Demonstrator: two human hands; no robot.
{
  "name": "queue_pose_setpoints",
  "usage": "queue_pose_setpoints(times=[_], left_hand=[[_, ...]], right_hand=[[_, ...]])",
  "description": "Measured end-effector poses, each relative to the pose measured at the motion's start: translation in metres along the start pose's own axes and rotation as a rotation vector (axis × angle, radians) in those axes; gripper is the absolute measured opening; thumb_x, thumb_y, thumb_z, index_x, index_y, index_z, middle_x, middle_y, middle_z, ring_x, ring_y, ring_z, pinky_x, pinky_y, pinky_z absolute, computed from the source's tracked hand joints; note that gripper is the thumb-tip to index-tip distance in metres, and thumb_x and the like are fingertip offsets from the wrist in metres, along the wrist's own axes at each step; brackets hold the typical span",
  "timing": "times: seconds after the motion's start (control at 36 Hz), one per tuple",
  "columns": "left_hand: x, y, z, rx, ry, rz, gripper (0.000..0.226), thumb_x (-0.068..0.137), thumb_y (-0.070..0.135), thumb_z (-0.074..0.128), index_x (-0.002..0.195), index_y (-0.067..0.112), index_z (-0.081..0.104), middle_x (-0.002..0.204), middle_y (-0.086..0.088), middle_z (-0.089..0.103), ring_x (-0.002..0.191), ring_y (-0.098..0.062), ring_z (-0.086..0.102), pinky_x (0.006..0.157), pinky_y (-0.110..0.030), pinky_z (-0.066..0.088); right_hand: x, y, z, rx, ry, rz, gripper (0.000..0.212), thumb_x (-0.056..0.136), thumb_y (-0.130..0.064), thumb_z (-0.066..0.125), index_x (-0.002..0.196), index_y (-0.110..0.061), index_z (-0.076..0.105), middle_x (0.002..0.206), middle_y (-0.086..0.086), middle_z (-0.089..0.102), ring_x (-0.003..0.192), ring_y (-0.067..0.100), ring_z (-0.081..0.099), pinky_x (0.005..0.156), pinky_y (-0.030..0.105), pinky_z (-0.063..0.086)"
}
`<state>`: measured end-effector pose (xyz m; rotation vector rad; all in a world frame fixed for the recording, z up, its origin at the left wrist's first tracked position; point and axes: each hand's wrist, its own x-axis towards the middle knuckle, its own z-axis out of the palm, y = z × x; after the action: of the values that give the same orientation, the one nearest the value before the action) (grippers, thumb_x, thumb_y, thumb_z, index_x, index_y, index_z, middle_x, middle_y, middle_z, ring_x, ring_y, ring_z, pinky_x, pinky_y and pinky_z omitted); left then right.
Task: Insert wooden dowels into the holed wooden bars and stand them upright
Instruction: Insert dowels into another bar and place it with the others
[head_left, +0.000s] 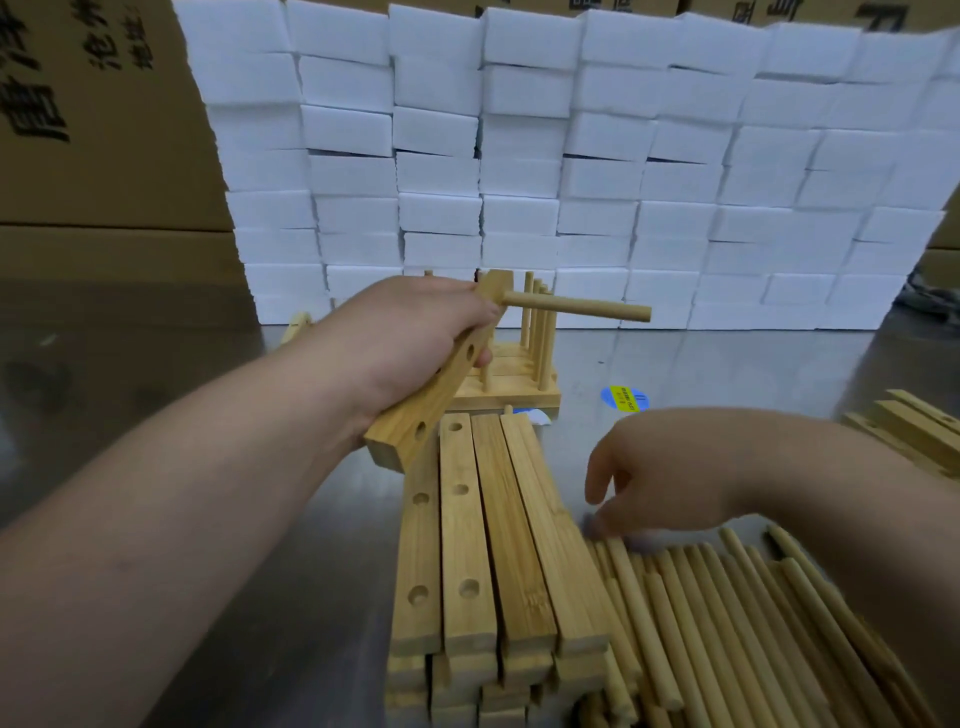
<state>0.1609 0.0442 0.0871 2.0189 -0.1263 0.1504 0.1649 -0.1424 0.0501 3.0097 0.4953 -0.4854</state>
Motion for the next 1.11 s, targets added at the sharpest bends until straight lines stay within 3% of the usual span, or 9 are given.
queue_pose_setpoints(times=[0.11,0.19,0.33,0.44,0.58,0.67,0.72,0.89,1.11], left_hand=[[0.0,0.001,-0.001,-0.003,0.001,-0.01,0.025,0.087,0.025,0.05,0.093,0.01,0.07,0.065,0.005,0.068,0.041,-0.003,0.047,0.034,-0.012,0.033],[-0.001,0.002,-0.001,-0.016,0.007,-0.017,0.024,0.087,0.025,0.051,0.091,0.01,0.07,0.065,0.004,0.067,0.043,-0.006,0.047,0.034,-0.011,0.032],[-0.002,0.003,0.003,-0.056,-0.002,-0.047,0.023,0.089,0.02,0.049,0.078,0.009,0.066,0.043,0.01,0.056,0.031,0.0,0.04,0.031,-0.008,0.029],[-0.001,0.001,0.003,-0.146,0.017,-0.13,0.025,0.086,0.016,0.047,0.086,0.003,0.069,0.05,0.006,0.062,0.031,-0.002,0.043,0.031,-0.008,0.031],[0.0,0.0,0.004,-0.288,0.042,-0.19,0.026,0.087,0.016,0.046,0.099,0.006,0.066,0.055,0.003,0.065,0.035,-0.003,0.049,0.036,-0.01,0.038],[0.0,0.001,0.004,-0.322,0.046,-0.192,0.024,0.09,0.016,0.046,0.096,0.003,0.066,0.048,0.005,0.062,0.034,-0.002,0.049,0.034,-0.01,0.037],[-0.001,0.001,0.003,-0.354,0.044,-0.188,0.024,0.091,0.014,0.046,0.097,0.001,0.066,0.048,0.004,0.061,0.033,-0.003,0.048,0.034,-0.01,0.035],[-0.002,0.002,0.003,-0.438,0.042,-0.143,0.02,0.092,0.01,0.047,0.093,0.003,0.066,0.057,-0.002,0.065,0.038,-0.004,0.054,0.036,-0.011,0.038],[0.0,0.0,0.003,-0.464,0.024,-0.127,0.021,0.093,0.013,0.049,0.083,0.011,0.068,0.062,-0.003,0.069,0.046,-0.006,0.059,0.039,-0.012,0.041]], right_hand=[[0.006,-0.002,0.009,0.046,-0.023,0.002,0.02,0.079,-0.045,0.053,0.092,-0.033,0.06,0.055,-0.018,0.064,0.047,-0.008,0.051,0.057,0.021,0.042],[0.006,-0.003,0.01,0.052,-0.003,-0.016,0.017,0.08,-0.04,0.052,0.093,-0.032,0.06,0.058,-0.012,0.065,0.058,-0.004,0.054,0.057,0.023,0.041],[0.005,-0.007,0.008,-0.015,0.022,-0.023,0.022,0.085,-0.031,0.051,0.1,-0.022,0.064,0.069,-0.007,0.065,0.072,0.007,0.058,0.064,0.024,0.045],[-0.002,0.001,-0.01,0.05,0.214,0.026,0.024,0.087,-0.025,0.047,0.1,-0.02,0.067,0.082,-0.004,0.065,0.081,0.014,0.062,0.074,0.029,0.049],[-0.02,0.011,-0.038,0.307,0.597,0.018,0.02,0.087,-0.029,0.052,0.077,-0.026,0.069,0.071,-0.004,0.065,0.053,0.006,0.056,0.051,0.022,0.043],[-0.028,0.007,-0.044,0.475,0.834,-0.056,0.022,0.084,-0.03,0.054,0.067,-0.023,0.067,0.065,0.004,0.065,0.055,0.016,0.059,0.05,0.027,0.046],[-0.031,0.0,-0.043,0.605,0.941,-0.116,0.023,0.082,-0.03,0.057,0.061,-0.025,0.065,0.064,0.0,0.064,0.054,0.014,0.058,0.047,0.025,0.045],[-0.03,-0.013,-0.038,0.801,1.026,-0.222,0.023,0.084,-0.023,0.06,0.063,-0.032,0.063,0.062,-0.019,0.066,0.05,-0.004,0.059,0.05,0.01,0.047],[-0.032,-0.013,-0.04,0.874,1.048,-0.273,0.024,0.086,-0.018,0.06,0.065,-0.029,0.064,0.058,-0.018,0.066,0.048,-0.003,0.059,0.05,0.009,0.046]])
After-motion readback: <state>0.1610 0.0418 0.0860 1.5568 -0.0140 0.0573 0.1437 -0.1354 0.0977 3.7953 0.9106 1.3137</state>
